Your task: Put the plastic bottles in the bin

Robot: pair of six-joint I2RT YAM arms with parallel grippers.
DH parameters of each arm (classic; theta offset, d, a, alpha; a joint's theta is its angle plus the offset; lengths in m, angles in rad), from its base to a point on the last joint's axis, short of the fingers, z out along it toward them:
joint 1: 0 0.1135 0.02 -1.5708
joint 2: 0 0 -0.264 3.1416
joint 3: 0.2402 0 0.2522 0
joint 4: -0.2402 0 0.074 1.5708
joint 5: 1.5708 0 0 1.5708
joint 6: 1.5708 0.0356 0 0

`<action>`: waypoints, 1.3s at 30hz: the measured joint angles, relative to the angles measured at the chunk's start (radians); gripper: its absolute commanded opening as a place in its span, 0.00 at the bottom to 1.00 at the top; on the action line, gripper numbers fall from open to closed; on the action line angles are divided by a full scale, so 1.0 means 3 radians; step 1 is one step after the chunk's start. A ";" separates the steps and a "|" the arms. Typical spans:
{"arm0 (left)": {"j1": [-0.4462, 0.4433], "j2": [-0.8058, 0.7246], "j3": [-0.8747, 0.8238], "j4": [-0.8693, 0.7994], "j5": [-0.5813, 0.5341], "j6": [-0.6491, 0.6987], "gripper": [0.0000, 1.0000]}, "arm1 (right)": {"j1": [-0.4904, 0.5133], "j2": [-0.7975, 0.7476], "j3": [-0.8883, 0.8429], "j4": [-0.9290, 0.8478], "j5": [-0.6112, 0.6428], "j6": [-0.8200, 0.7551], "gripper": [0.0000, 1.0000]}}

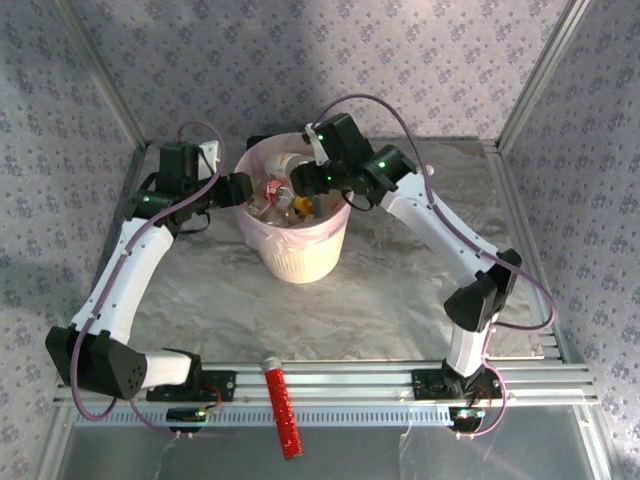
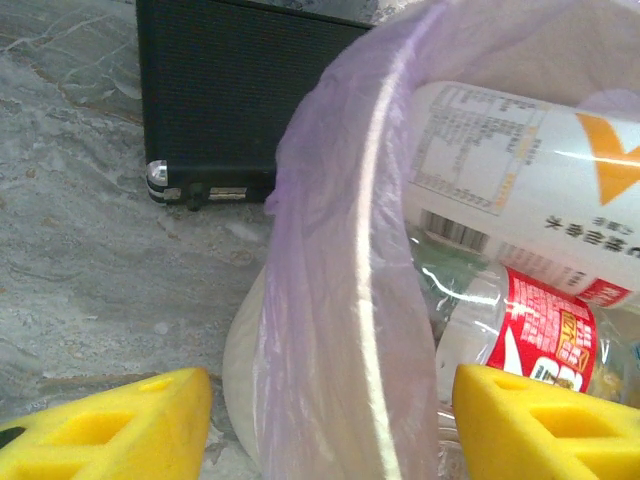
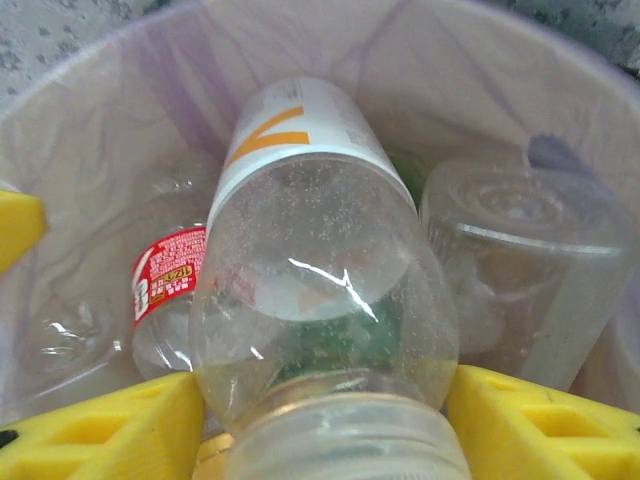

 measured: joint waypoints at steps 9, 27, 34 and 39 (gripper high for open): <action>0.0001 0.0000 0.0000 0.0005 0.0000 -0.0001 0.65 | -0.0099 0.0175 0.0071 0.0060 -0.0272 -0.0004 0.59; 0.0000 0.0000 0.0000 0.0004 0.0003 -0.0001 0.65 | -0.0102 0.0097 0.0141 -0.0072 -0.0429 -0.0085 0.89; -0.0003 0.0000 0.0000 0.0004 0.0003 -0.0001 0.65 | -0.0231 -0.0342 -0.0103 0.0027 -0.0298 0.0036 0.97; -0.0003 0.0000 0.0000 0.0005 0.0004 -0.0001 0.65 | -0.0505 -0.0707 -0.0458 0.0333 -0.0281 0.0226 0.99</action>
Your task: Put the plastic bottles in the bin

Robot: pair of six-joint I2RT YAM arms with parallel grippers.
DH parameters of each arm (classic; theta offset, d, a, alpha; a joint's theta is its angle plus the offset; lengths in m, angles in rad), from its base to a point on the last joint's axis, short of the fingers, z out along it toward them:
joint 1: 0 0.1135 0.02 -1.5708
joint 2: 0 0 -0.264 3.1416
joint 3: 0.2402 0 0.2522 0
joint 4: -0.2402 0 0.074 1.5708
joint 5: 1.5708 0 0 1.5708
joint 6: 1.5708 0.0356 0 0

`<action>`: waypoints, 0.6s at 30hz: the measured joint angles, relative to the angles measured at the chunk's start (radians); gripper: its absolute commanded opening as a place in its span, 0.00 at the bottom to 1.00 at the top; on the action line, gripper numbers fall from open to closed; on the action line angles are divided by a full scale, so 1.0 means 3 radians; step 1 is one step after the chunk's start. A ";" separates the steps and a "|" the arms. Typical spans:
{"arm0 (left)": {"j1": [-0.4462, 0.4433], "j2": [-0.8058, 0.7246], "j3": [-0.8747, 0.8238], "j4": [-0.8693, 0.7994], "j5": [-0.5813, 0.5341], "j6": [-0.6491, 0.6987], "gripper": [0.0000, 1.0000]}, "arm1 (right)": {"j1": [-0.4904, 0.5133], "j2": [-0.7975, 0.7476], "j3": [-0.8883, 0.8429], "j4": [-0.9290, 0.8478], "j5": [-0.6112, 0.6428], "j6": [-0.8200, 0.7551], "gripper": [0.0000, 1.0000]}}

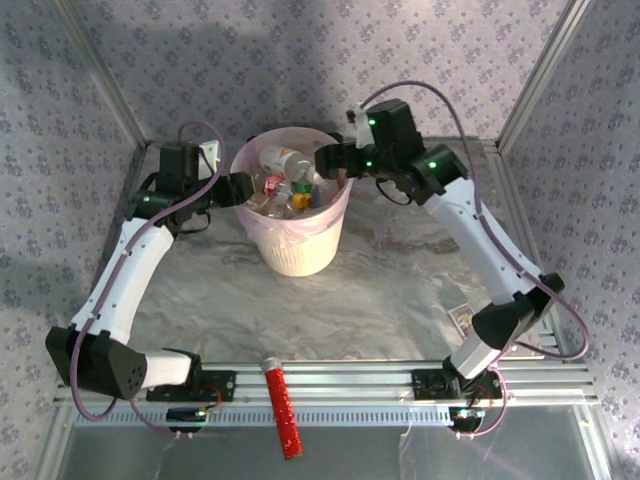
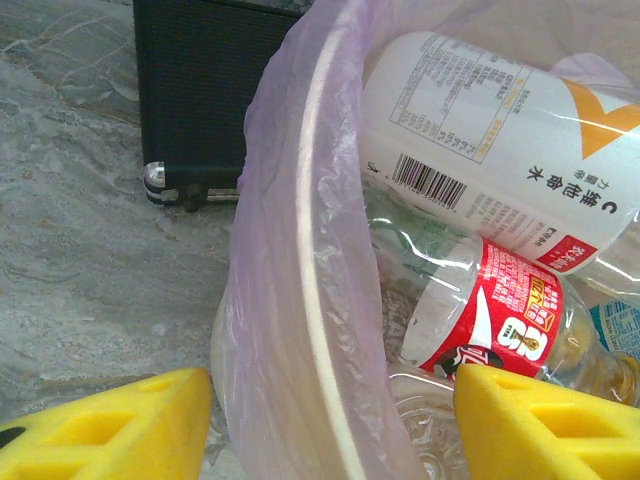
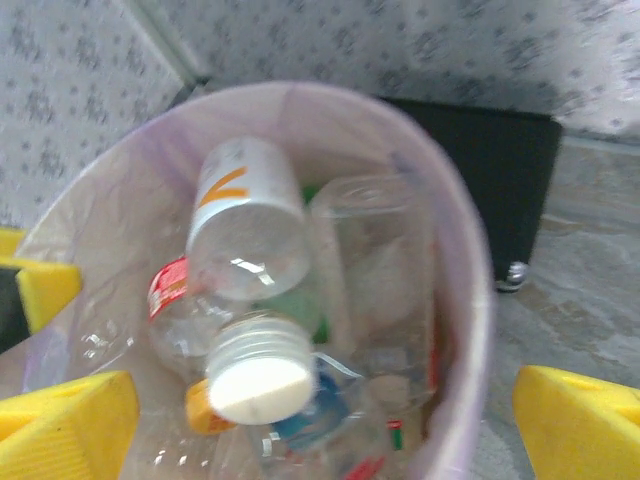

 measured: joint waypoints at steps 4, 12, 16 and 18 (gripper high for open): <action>0.0000 0.0000 0.0000 0.0000 0.0000 0.0000 0.65 | -0.0242 -0.0118 -0.0224 0.0149 0.0191 0.0212 0.99; 0.0000 0.0000 0.0000 0.0003 0.0010 0.0000 0.65 | -0.0801 0.0048 -0.0674 0.0333 0.0573 0.0687 0.99; 0.0000 0.0000 0.0000 0.0001 0.0011 0.0000 0.65 | -0.1041 0.0401 -0.0843 0.0502 0.0679 0.0922 0.99; 0.0000 0.0000 0.0000 0.0001 0.0011 0.0000 0.65 | -0.1109 0.0613 -0.0860 0.0546 0.0743 0.1020 0.99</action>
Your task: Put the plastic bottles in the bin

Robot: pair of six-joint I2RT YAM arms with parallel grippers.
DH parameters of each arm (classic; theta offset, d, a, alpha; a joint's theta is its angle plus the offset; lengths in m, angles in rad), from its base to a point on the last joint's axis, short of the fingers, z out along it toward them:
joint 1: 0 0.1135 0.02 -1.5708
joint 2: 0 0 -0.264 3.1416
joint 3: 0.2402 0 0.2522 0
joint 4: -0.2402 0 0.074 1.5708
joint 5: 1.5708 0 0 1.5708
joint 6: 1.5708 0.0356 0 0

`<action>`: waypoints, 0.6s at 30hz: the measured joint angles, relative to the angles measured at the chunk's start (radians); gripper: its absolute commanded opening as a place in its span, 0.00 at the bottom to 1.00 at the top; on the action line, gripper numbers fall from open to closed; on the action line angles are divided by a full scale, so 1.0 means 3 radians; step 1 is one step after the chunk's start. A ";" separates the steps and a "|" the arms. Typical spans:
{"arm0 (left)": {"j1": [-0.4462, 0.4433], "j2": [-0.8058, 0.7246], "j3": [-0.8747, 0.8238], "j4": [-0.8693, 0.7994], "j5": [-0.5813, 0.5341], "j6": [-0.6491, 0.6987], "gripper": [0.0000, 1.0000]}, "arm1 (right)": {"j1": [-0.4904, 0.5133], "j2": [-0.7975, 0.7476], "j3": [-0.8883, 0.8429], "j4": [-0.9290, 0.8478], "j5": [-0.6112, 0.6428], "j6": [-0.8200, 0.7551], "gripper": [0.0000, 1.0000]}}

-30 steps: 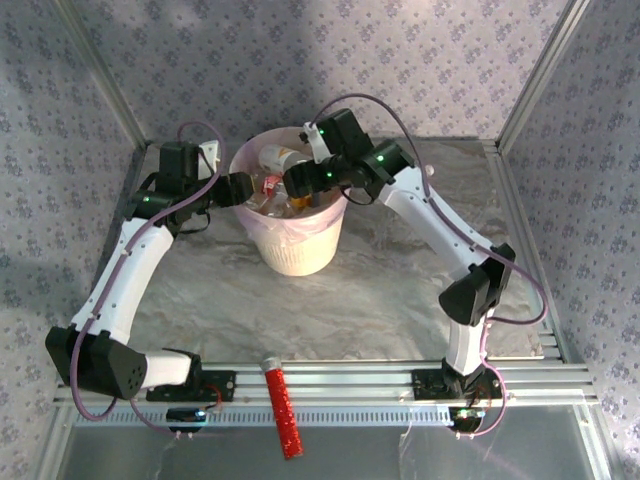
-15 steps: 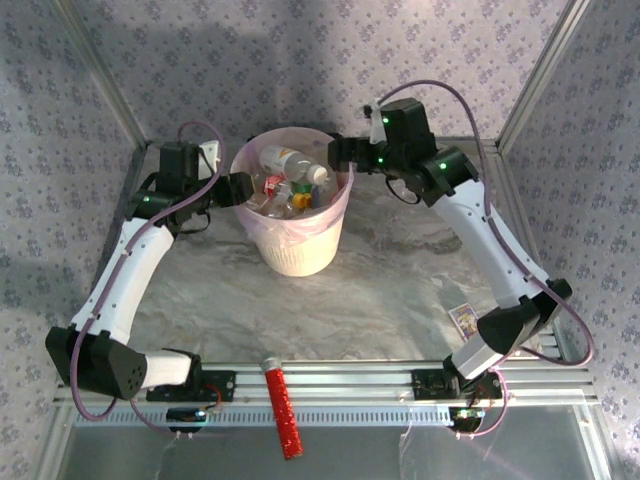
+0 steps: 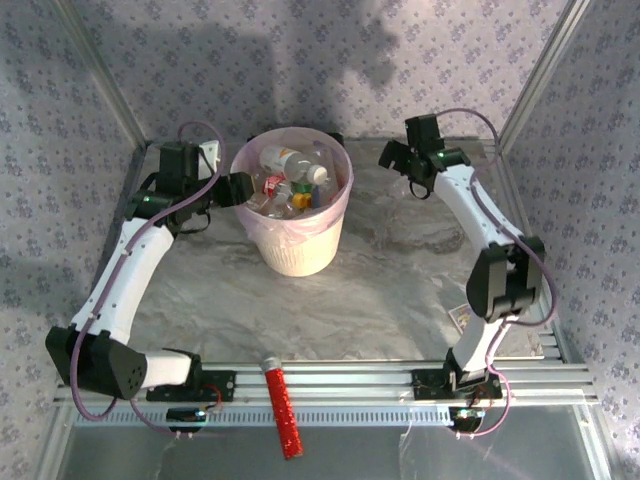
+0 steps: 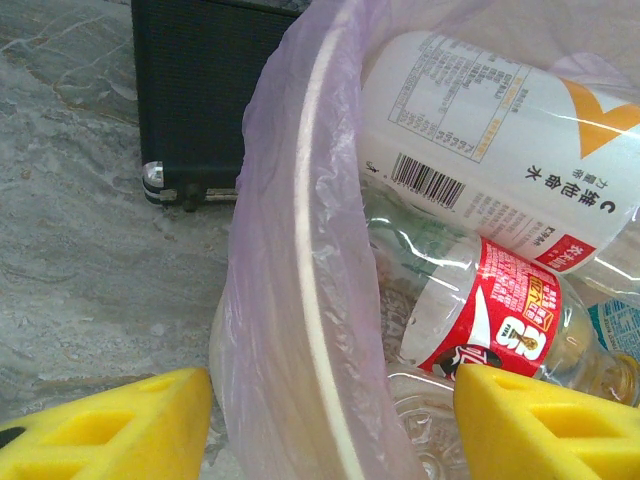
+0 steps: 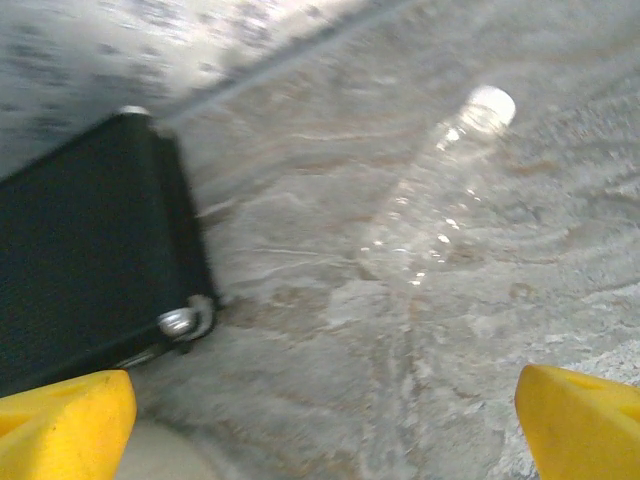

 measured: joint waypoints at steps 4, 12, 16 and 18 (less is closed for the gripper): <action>0.0000 0.0000 0.0000 -0.0003 -0.0001 0.0001 0.65 | -0.0093 0.0453 0.0080 0.0020 0.0108 0.0153 0.99; 0.0000 0.0000 0.0000 -0.0004 0.0000 0.0001 0.65 | -0.0257 0.1230 0.0511 0.0023 0.0122 0.0291 0.99; 0.0000 0.0000 0.0000 -0.0004 -0.0001 0.0001 0.65 | -0.0309 0.1550 0.0765 0.0014 0.0048 0.0286 0.98; 0.0000 0.0000 0.0001 -0.0005 0.0000 0.0000 0.65 | -0.0319 0.1691 0.0893 0.0011 0.0017 0.0272 0.95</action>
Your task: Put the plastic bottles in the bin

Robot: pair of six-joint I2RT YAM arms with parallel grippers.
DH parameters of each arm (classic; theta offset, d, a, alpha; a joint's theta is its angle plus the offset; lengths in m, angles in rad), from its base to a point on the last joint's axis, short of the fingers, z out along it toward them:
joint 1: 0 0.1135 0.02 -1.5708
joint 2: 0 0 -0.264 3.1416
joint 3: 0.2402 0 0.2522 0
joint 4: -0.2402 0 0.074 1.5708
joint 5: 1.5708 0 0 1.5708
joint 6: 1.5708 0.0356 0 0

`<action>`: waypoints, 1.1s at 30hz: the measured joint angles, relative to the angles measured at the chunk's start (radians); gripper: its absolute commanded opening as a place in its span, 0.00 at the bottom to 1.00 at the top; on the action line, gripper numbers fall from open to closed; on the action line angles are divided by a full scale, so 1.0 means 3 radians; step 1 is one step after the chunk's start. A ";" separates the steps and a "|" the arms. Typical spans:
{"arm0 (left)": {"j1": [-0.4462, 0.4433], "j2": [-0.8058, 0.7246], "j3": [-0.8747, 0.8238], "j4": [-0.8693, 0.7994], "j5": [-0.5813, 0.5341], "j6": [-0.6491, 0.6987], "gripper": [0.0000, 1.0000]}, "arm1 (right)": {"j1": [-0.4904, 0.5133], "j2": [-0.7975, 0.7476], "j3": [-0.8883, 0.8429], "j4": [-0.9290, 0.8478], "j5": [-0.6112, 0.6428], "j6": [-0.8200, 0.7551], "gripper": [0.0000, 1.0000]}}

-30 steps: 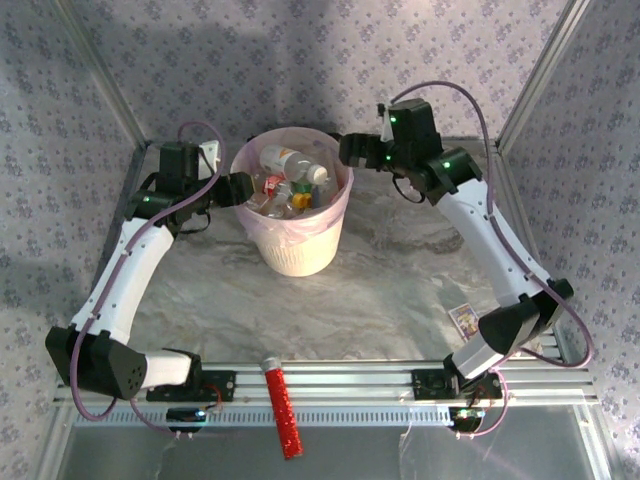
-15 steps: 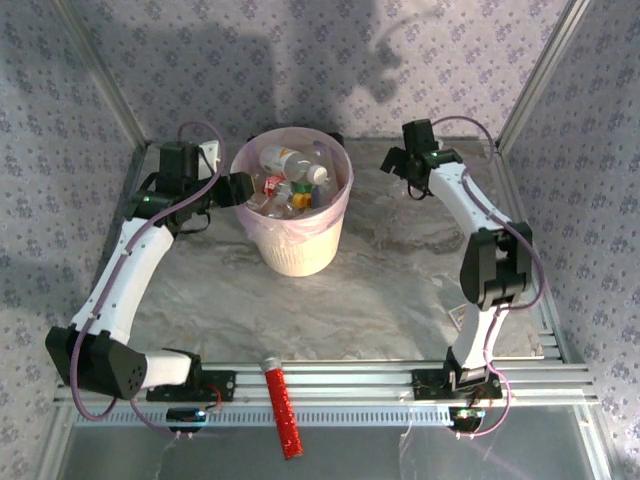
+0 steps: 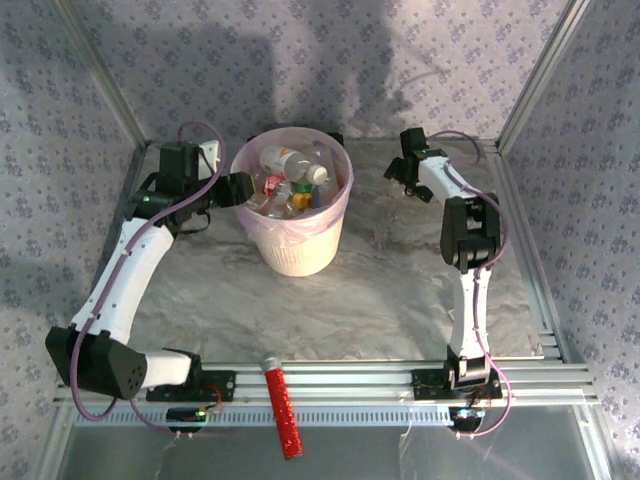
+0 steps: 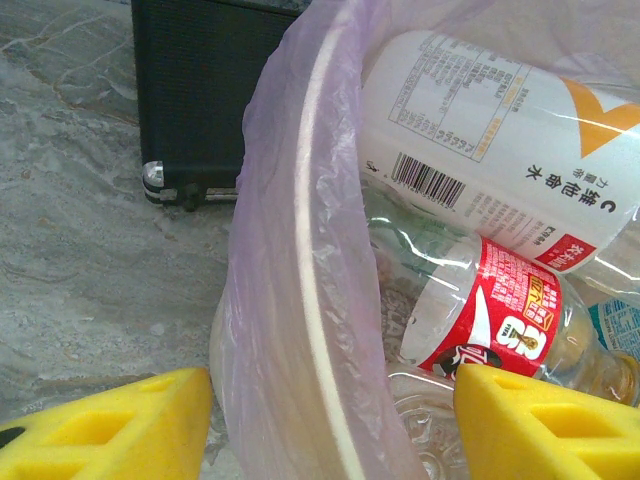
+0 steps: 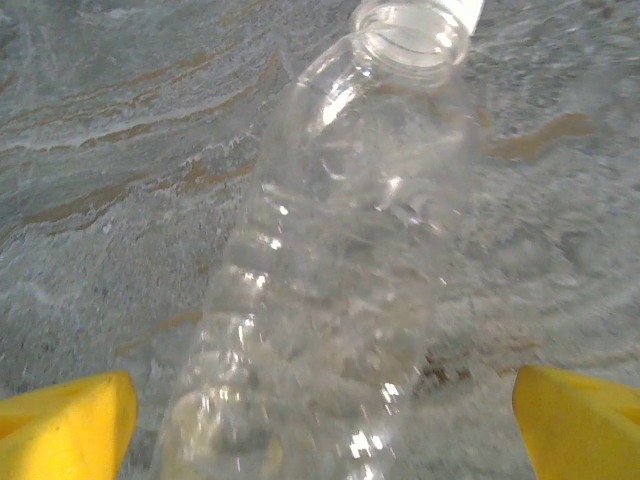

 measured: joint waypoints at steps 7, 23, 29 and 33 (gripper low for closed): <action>0.0000 0.0000 0.0005 -0.0004 -0.0001 0.0001 0.65 | 0.0008 0.0095 0.0043 0.0015 -0.0025 -0.0071 0.73; 0.0000 -0.0009 0.0043 -0.0080 -0.0003 0.0003 0.65 | 0.0010 -0.0581 -0.0533 0.0046 -0.0025 -0.0385 0.53; 0.0000 -0.0014 0.0045 -0.0090 -0.0003 0.0004 0.65 | 0.0058 -0.1335 -0.0699 0.0041 -0.0261 -0.0650 0.52; 0.0000 -0.0014 0.0047 -0.0090 -0.0005 0.0011 0.65 | 0.0239 -0.1893 -0.0704 -0.0010 -0.0544 -0.0898 0.52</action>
